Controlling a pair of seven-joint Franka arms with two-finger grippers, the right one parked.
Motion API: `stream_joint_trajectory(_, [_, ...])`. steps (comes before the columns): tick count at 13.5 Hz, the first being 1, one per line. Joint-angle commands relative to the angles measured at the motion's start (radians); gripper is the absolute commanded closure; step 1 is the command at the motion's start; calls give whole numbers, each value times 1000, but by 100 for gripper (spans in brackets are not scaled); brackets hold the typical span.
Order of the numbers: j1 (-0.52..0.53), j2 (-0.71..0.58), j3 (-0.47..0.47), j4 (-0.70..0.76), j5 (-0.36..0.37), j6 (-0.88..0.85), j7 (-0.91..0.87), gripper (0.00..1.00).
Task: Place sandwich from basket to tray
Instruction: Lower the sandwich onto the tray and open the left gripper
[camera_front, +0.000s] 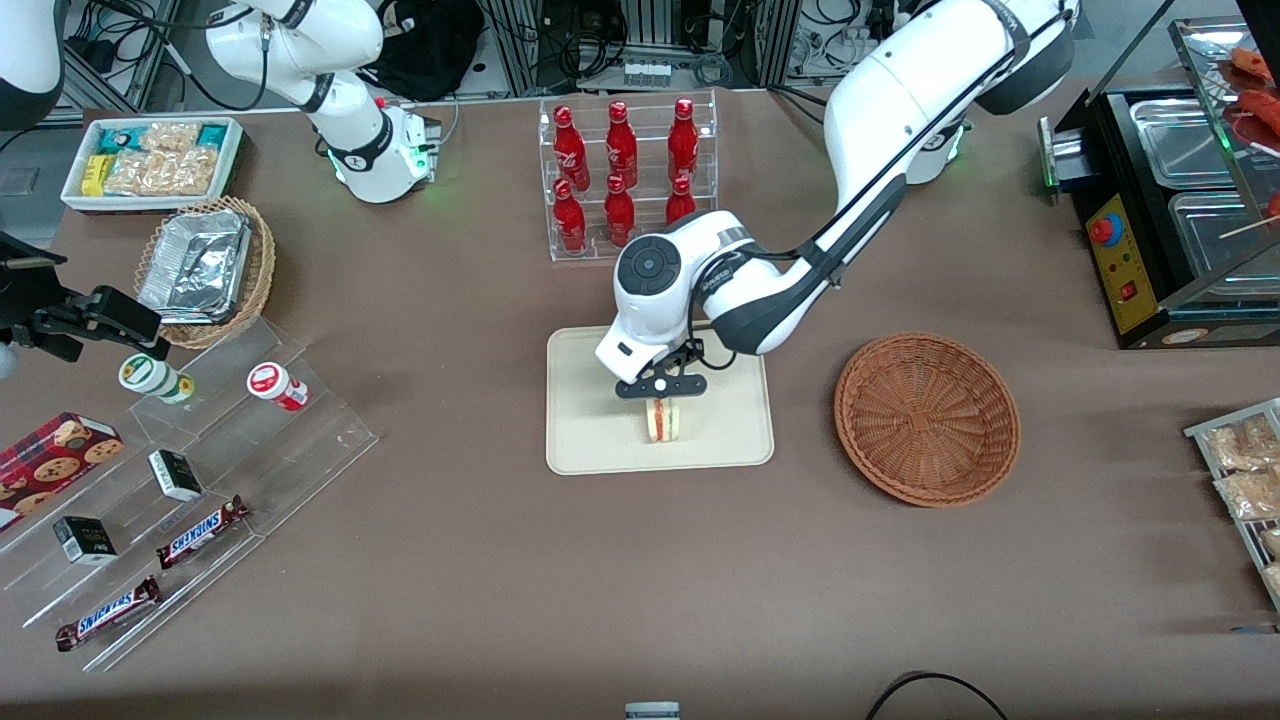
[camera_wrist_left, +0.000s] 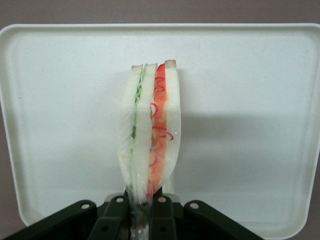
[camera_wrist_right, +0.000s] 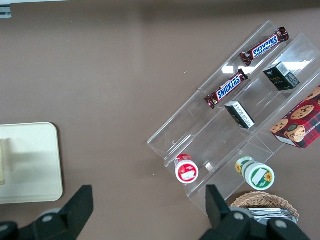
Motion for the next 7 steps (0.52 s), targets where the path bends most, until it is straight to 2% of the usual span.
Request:
stream_joint_trajectory(1, [-21,19,13,30,22,6,-27,60])
stream_joint_trajectory(2, [-20,19,13,30,22,5,-27,28])
stream_joint_trajectory(3, [-20,15,13,30,25,5,-27,5])
stream_joint_trajectory(4, [-18,7,13,30,22,3,-27,1])
stream_joint_trajectory(7, [-7,-52,13,24,9,-14,-37,1])
